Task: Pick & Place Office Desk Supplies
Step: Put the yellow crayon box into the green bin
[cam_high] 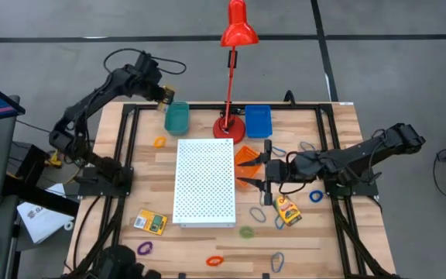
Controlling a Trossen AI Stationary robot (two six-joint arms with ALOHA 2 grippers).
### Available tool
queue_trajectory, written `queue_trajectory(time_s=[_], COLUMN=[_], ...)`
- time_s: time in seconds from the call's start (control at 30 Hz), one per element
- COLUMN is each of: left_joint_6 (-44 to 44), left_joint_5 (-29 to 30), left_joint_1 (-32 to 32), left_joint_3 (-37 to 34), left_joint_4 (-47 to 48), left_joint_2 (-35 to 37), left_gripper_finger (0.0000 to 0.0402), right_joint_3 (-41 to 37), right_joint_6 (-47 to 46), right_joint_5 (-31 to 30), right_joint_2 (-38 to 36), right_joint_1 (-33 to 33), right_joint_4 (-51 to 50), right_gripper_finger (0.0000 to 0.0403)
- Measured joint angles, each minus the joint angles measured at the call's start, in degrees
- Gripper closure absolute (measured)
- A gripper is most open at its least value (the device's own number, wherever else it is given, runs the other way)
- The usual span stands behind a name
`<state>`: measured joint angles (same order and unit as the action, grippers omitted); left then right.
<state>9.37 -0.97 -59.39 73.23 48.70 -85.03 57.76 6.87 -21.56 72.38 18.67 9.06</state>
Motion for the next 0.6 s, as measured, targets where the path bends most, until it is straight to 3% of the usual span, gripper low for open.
queue_trajectory(time_s=[0.2,0.6], left_joint_6=[4.91,10.88], left_joint_5=[-6.08,-8.46], left_joint_1=[-0.83,-1.62], left_joint_3=[-5.20,-17.01], left_joint_4=[-5.82,-14.29], left_joint_2=[-0.50,3.63], left_gripper_finger=[0.0379,0.0379], right_joint_3=[0.02,0.01], right_joint_6=[-2.43,-2.43], right_joint_5=[0.00,0.02], right_joint_2=[0.00,0.00], right_joint_1=[-0.04,1.21], right_joint_4=[-1.65,-1.95], right_gripper_finger=[0.0233,0.0233])
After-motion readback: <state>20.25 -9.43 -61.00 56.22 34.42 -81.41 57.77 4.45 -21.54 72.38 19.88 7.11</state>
